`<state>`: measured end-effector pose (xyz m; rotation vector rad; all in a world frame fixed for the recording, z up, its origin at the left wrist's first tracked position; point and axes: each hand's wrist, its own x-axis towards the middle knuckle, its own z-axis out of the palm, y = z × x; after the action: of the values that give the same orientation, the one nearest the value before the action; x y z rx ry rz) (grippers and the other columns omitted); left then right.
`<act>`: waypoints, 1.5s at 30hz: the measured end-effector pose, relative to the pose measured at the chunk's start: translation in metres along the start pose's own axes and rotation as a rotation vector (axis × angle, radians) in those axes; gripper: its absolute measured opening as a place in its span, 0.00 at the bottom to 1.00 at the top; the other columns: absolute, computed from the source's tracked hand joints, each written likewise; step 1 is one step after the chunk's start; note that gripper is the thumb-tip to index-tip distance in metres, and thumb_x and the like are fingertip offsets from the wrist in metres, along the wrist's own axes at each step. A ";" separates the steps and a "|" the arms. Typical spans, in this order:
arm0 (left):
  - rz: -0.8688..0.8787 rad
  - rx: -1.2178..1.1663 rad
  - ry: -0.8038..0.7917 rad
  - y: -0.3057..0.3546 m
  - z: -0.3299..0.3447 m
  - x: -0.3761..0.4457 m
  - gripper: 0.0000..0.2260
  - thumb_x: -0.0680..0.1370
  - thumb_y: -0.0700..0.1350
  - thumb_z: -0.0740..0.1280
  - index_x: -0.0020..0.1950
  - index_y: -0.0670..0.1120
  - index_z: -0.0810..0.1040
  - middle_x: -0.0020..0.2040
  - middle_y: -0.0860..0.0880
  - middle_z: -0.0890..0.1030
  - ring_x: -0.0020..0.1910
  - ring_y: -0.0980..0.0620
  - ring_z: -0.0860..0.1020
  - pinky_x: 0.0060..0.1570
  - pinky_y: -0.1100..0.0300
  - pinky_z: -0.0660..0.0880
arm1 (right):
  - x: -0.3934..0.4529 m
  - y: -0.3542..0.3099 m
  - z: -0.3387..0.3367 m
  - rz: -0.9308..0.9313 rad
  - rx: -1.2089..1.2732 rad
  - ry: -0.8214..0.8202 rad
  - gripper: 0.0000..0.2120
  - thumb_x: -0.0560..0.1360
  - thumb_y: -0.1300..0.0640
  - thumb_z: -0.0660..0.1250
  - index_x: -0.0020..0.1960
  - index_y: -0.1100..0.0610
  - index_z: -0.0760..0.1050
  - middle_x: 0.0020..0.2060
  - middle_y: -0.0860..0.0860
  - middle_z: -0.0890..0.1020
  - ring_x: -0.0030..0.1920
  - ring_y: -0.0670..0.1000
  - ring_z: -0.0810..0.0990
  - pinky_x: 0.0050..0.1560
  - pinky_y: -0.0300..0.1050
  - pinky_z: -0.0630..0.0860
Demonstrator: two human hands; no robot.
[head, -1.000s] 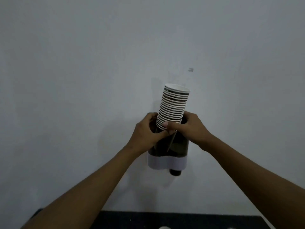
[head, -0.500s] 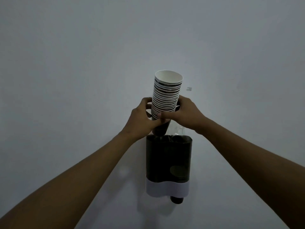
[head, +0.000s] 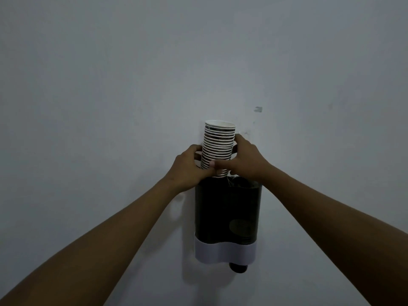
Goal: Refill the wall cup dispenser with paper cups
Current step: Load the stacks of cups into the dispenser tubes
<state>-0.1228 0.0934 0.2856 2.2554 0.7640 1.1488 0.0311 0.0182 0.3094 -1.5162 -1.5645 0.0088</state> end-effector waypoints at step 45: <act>0.004 0.247 -0.081 -0.027 0.000 -0.013 0.15 0.73 0.55 0.71 0.50 0.46 0.72 0.48 0.49 0.80 0.43 0.53 0.77 0.37 0.66 0.72 | -0.018 0.032 0.016 0.052 -0.220 -0.198 0.21 0.73 0.50 0.71 0.62 0.58 0.76 0.57 0.54 0.80 0.54 0.50 0.78 0.53 0.38 0.70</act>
<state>-0.1357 0.1037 0.2608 2.4886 0.9128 1.0047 0.0431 0.0206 0.2717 -1.7720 -1.7269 0.0164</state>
